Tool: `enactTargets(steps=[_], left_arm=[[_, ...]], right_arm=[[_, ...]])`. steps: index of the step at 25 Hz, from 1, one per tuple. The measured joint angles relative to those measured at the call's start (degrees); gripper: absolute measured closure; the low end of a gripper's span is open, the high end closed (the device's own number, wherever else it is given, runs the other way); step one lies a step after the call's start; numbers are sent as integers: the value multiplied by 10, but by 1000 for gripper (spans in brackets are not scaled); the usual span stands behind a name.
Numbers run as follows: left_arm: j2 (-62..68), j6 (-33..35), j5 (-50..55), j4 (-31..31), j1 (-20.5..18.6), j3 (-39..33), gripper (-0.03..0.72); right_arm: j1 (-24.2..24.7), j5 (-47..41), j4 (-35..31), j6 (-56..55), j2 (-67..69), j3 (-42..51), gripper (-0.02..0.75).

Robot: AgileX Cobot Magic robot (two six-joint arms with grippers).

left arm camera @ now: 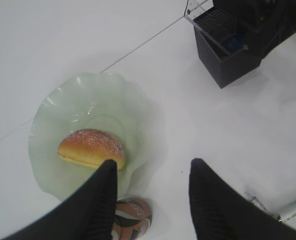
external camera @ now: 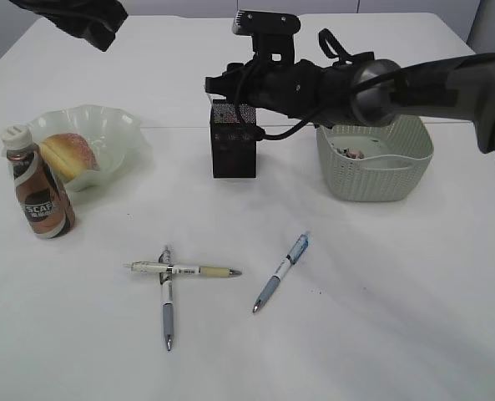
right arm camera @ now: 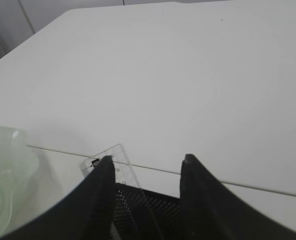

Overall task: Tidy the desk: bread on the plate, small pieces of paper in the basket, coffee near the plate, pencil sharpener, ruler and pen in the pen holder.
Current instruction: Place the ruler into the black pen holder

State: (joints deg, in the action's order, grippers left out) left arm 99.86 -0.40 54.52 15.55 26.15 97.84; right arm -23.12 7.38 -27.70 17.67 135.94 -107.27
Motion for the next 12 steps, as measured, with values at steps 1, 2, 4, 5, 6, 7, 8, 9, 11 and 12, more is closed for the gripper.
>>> enactTargets(steps=[1, 2, 4, 5, 6, 7, 8, 9, 11, 12], left_arm=[[0, 0, 0, 1, 0, 0, 338], [0, 0, -1, 3, 0, 0, 339], [0, 0, -1, 4, 0, 0, 339], [0, 0, -1, 4, 0, 0, 338], [0, 0, 0, 4, 0, 0, 338], [0, 0, 3, 4, 0, 0, 339], [0, 0, 9, 4, 0, 0, 338], [0, 0, 17, 4, 0, 0, 338], [0, 0, 39, -1, 0, 0, 338], [0, 0, 50, -5, 0, 0, 338]], right_arm=[[0, -13, 0, 0, -4, 0, 423], [0, -32, 0, 0, -9, 0, 423], [0, -74, 1, 0, -25, 0, 423], [0, -103, 2, 0, -37, 0, 423], [0, -127, 3, 0, -49, 0, 423], [0, -157, 3, 0, -59, 0, 423], [0, -187, 5, 0, -71, 0, 423], [0, -218, 6, 0, -82, 0, 423], [0, -276, 12, 0, -107, 0, 423], [0, -307, 16, 0, -118, 0, 423]])
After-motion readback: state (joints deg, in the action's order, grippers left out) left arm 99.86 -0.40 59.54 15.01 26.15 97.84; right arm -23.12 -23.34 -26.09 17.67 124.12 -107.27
